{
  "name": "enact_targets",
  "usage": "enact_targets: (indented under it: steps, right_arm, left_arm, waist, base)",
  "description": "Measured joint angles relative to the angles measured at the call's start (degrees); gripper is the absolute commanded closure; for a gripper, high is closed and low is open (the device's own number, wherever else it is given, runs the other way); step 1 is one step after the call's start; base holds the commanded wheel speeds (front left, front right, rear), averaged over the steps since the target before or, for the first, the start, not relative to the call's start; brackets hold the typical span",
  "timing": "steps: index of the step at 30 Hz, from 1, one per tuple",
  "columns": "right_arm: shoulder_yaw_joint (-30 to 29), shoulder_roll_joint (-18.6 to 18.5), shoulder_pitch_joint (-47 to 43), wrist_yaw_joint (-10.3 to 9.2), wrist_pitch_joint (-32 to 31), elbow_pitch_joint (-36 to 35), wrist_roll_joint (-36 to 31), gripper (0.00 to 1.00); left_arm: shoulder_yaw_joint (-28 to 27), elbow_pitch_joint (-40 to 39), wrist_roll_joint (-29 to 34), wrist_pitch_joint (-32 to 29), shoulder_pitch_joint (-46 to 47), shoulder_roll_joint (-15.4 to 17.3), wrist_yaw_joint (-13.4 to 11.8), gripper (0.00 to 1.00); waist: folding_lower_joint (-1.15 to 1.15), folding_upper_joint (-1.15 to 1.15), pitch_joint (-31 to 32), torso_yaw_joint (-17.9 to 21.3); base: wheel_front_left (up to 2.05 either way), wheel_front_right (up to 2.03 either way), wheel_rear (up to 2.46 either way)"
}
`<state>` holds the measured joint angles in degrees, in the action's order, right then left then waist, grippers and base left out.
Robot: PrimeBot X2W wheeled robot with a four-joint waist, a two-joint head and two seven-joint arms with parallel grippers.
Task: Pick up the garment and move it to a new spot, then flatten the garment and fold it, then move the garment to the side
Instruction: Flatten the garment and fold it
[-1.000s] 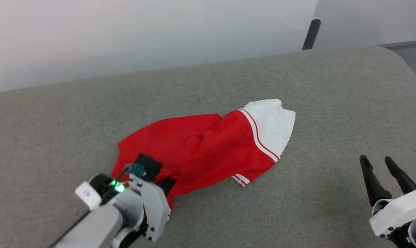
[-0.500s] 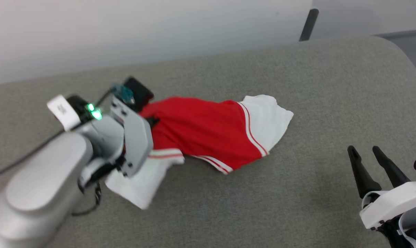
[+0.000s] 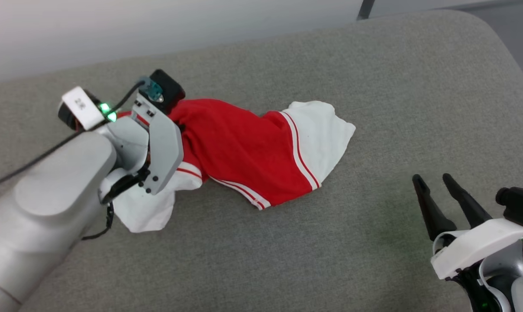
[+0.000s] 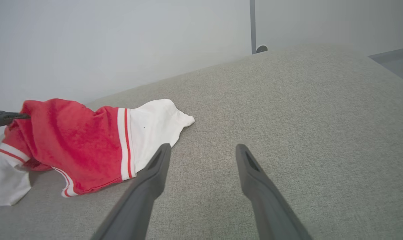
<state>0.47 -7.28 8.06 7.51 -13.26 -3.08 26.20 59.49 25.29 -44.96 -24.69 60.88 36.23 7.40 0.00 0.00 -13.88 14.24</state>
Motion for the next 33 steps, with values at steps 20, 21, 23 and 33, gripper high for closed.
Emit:
enact_targets:
  steps: [20, 21, 23, 33]
  right_arm:
    - [-0.46, -1.70, -0.70, 0.00, -0.07, 0.79, -0.59, 0.00]
    - [-0.62, -1.87, -0.75, 0.00, 0.18, 0.47, -1.04, 0.00]
    - [-1.08, -2.09, -1.16, 0.00, 0.74, -0.46, -1.57, 0.00]
    - [-2.38, -3.09, -2.54, 0.00, 3.50, -6.36, -5.03, 0.00]
  left_arm:
    - [8.78, 3.67, -12.99, 11.56, 1.77, -1.80, 0.00, 0.00]
    - [8.80, 3.35, -13.55, 11.49, 1.21, -1.62, 0.00, 0.00]
    - [8.94, 2.87, -15.25, 11.13, -0.60, -1.22, 0.00, 0.00]
    - [9.93, 3.39, -20.31, 10.02, -9.09, -0.49, 0.00, 0.00]
  waist:
    - [0.00, 0.00, 4.60, -4.33]
    - [0.00, 0.00, 5.23, -4.71]
    - [0.00, 0.00, 6.56, -5.44]
    - [0.00, 0.00, 13.24, -7.72]
  base:
    - [0.00, 0.00, 0.00]
    - [0.00, 0.00, 0.00]
    - [0.00, 0.00, 0.00]
    - [0.00, 0.00, 0.00]
